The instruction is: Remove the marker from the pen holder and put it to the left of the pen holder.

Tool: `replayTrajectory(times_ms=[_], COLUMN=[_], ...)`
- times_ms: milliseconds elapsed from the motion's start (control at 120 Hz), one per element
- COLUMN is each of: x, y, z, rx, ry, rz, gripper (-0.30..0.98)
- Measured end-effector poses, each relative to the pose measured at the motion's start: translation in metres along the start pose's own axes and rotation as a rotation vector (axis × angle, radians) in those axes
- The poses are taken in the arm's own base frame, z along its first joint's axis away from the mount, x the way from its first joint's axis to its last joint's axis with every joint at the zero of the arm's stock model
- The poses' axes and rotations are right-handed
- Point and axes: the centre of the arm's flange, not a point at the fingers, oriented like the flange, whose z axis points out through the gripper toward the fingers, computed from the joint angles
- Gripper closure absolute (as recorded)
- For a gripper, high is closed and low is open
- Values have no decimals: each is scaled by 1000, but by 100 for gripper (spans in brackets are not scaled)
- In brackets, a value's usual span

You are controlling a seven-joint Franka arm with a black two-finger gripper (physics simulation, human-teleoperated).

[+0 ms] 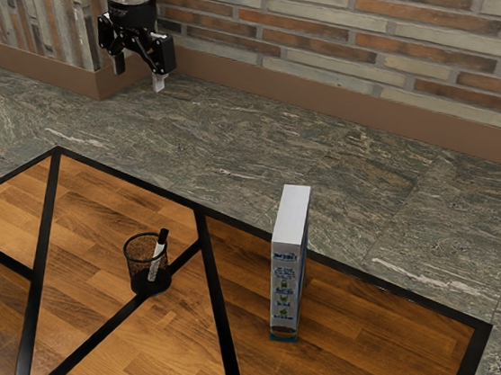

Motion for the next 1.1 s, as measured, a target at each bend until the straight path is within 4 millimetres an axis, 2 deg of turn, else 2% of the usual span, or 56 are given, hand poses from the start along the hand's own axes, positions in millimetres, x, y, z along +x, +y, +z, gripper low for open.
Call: replayTrajectory(times_ms=[125, 192, 225, 250, 275, 342, 375, 408, 433, 467, 508, 550, 667, 733, 783, 817, 892, 950, 1025, 1100], x=[-1, -2, -4, -4, -5, -17, -30, -45, -60, -79, -92, -95, -82, -78, -72, -66, -42, -35, -38, -43], y=[-8, -20, -15, 2, 31, 135, 189, 229, 248, 262, 273, 282, 292, 301, 299, 287, 234, 200, 179, 170], z=[0, 2, -1, -6, -11, -21, -15, 7, 32, 63, 87, 106, 157, 172, 178, 179, 182, 201, 227, 245], rx=[-10, -29, -36, -40, -44, -17, 5, 26, 42, 61, 79, 92, 110, 116, 117, 115, 109, 97, 76, 55], ry=[0, -2, 2, 8, 14, 13, -9, -64, -119, -178, -214, -230, -263, -260, -252, -243, -225, -245, -278, -286], rz=[-15, -38, -28, 6, 62, 286, 412, 518, 583, 653, 722, 776, 876, 935, 961, 959, 908, 890, 904, 933], gripper=[0, 0, 0, 0, 0, 0, 0, 0, 0, 0, 0, 0, 0, 0, 0, 0, 0, 0, 1, 1])
